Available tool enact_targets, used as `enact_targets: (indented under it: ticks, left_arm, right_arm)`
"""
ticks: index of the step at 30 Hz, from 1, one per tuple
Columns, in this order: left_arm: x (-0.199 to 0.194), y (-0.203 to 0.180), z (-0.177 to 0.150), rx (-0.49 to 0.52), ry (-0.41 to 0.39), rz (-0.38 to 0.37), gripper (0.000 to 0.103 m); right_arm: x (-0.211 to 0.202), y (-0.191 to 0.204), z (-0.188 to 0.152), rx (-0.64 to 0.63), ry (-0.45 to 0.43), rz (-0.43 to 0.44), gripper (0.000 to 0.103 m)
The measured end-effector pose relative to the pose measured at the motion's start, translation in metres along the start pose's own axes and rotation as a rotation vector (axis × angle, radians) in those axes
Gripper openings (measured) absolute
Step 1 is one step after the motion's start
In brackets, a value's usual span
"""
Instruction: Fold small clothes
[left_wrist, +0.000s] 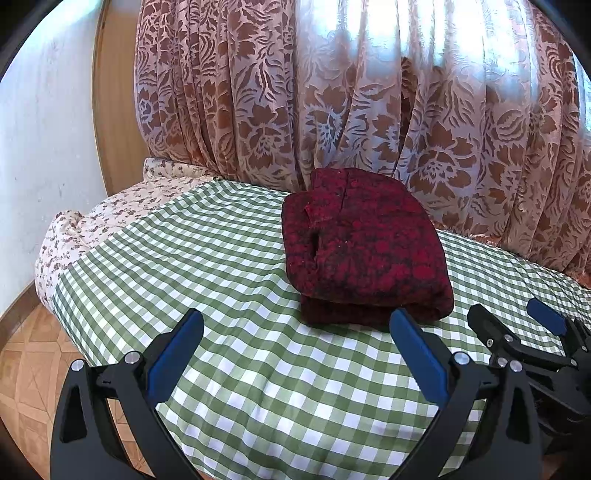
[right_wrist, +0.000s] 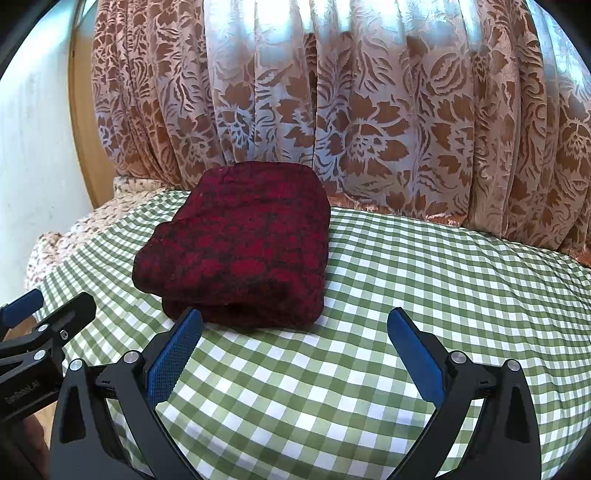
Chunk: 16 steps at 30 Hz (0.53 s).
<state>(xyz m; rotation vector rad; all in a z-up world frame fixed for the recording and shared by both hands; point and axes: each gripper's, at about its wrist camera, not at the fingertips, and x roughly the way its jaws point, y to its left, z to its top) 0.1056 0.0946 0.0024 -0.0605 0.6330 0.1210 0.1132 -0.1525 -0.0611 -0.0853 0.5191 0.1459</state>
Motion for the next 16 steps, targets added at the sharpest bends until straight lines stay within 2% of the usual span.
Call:
enact_targets:
  ticks: [7,16]
  left_arm:
    - [0.0013,-0.0005,-0.0009,0.003,-0.005,0.005,0.1]
    - [0.0082,0.0069,-0.0038,-0.059,0.018,0.017,0.101]
  right_arm:
    - [0.0006,0.0001,-0.0001,0.005,0.002,0.001,0.099]
    - [0.0003,-0.0006,0.0032,0.018,0.0,-0.016,0.099]
